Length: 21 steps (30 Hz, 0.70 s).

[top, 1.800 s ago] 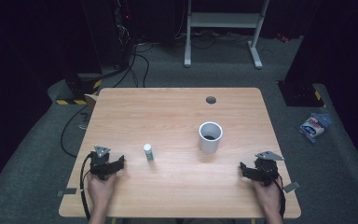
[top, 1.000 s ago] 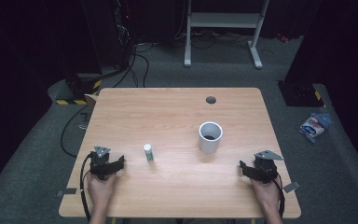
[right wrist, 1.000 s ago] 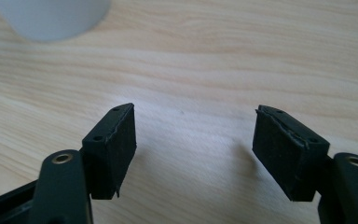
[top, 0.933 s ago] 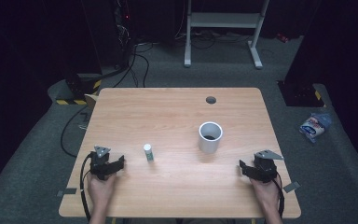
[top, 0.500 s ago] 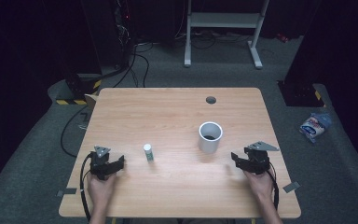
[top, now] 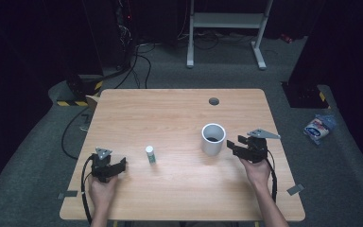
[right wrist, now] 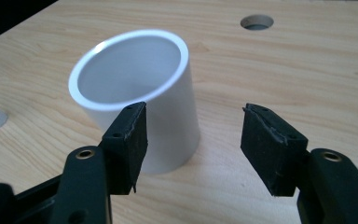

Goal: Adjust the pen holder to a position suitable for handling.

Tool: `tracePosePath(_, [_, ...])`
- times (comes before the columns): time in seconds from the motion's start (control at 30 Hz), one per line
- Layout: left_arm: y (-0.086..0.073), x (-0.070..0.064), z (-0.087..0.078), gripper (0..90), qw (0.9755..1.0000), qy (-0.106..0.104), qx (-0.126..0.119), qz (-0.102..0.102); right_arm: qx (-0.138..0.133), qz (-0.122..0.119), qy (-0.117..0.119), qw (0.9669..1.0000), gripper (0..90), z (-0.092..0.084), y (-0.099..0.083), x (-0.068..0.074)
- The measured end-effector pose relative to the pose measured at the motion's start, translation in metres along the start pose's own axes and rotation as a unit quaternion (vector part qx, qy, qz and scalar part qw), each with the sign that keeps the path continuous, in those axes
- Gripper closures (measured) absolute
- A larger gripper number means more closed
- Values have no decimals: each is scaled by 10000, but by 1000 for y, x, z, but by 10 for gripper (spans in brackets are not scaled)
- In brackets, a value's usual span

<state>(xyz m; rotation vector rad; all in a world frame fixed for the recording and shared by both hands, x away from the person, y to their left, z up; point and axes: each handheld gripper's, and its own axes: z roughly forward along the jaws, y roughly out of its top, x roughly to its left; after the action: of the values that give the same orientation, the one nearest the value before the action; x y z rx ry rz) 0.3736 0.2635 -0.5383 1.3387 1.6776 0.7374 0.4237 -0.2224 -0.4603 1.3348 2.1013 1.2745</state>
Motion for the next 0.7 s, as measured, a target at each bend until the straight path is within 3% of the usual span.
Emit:
tracePosePath(0.33, [0,0,0,254,10000,-1,-11,-9,-97,-6,8,10000,442,11,16,7])
tracePosePath(0.7, [0,0,0,254,10000,2,-11,-9,19,-25,34,10000,484,27,24,8])
